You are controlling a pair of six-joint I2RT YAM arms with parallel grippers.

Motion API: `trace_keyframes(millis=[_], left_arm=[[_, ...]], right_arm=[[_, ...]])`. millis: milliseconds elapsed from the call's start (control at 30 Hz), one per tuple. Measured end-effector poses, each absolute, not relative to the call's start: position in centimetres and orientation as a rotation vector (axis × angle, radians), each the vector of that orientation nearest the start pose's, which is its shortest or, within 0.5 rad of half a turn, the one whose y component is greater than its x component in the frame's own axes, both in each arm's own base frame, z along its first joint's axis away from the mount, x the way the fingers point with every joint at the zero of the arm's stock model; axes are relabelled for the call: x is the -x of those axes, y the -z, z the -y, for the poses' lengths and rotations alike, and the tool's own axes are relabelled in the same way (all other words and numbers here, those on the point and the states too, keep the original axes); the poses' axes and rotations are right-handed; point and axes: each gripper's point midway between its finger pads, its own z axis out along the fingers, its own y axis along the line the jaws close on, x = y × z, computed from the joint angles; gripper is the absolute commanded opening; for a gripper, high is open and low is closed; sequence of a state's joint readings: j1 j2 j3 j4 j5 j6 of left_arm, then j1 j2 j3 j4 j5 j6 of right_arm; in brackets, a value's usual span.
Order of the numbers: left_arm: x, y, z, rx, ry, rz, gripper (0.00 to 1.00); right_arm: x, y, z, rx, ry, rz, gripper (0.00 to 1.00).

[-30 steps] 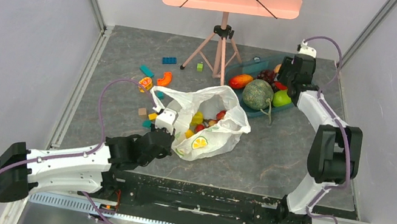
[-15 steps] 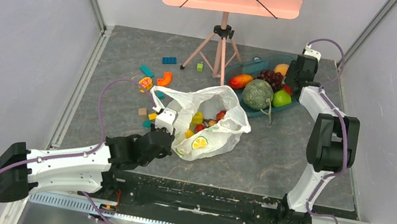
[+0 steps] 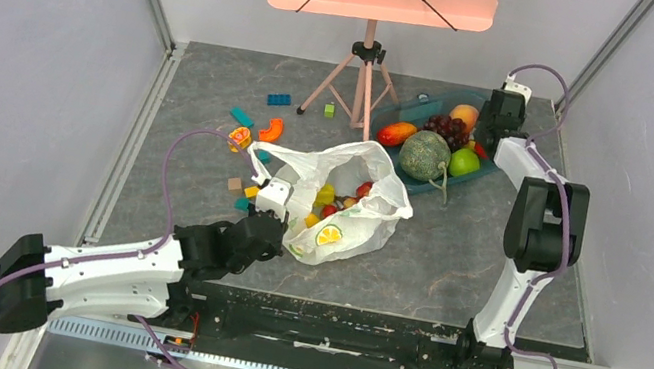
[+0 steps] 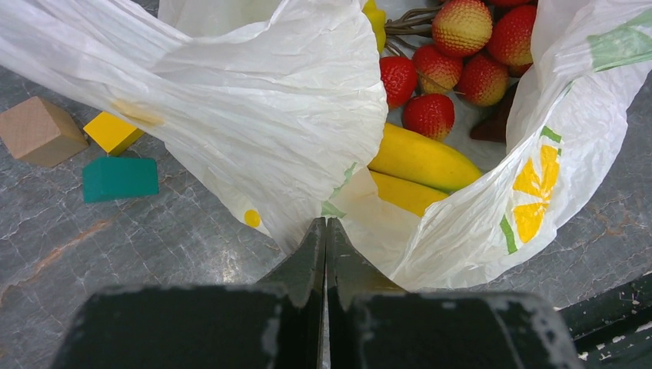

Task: Take the fake fruits out of the plastic bag
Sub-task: Place the fake fruit in the bin.

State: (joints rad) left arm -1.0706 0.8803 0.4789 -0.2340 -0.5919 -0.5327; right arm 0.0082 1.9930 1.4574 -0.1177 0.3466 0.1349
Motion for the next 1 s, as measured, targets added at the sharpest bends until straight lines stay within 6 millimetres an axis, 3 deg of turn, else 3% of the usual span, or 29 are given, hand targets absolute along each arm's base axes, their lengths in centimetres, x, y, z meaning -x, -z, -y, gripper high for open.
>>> trace_keyframes(millis=[200, 400, 667, 833, 1000], left_arm=[[-19.8, -10.8, 19.5, -0.248, 0.306, -2.093, 0.02], [-19.8, -10.6, 19.5, -0.251, 0.3, -2.097, 0.02], [-19.8, -10.6, 19.4, -0.251, 0.298, -2.099, 0.02], [-19.8, -10.6, 19.4, -0.251, 0.296, -2.1, 0.02], [-19.8, -10.7, 19.4, -0.249, 0.299, -2.098, 0.02]], right_arm=[[-53.3, -9.0, 5.2, -0.325, 0.332, -2.203, 0.55], [-53.1, -8.8, 5.3, -0.324, 0.34, -2.214, 0.75], [-53.0, -9.1, 5.3, -0.323, 0.337, -2.21, 0.85], [-51.9, -10.9, 4.9, -0.323, 0.305, -2.185, 0.86], [-49.3, -15.2, 3.5, -0.307, 0.187, -2.117, 0.86]])
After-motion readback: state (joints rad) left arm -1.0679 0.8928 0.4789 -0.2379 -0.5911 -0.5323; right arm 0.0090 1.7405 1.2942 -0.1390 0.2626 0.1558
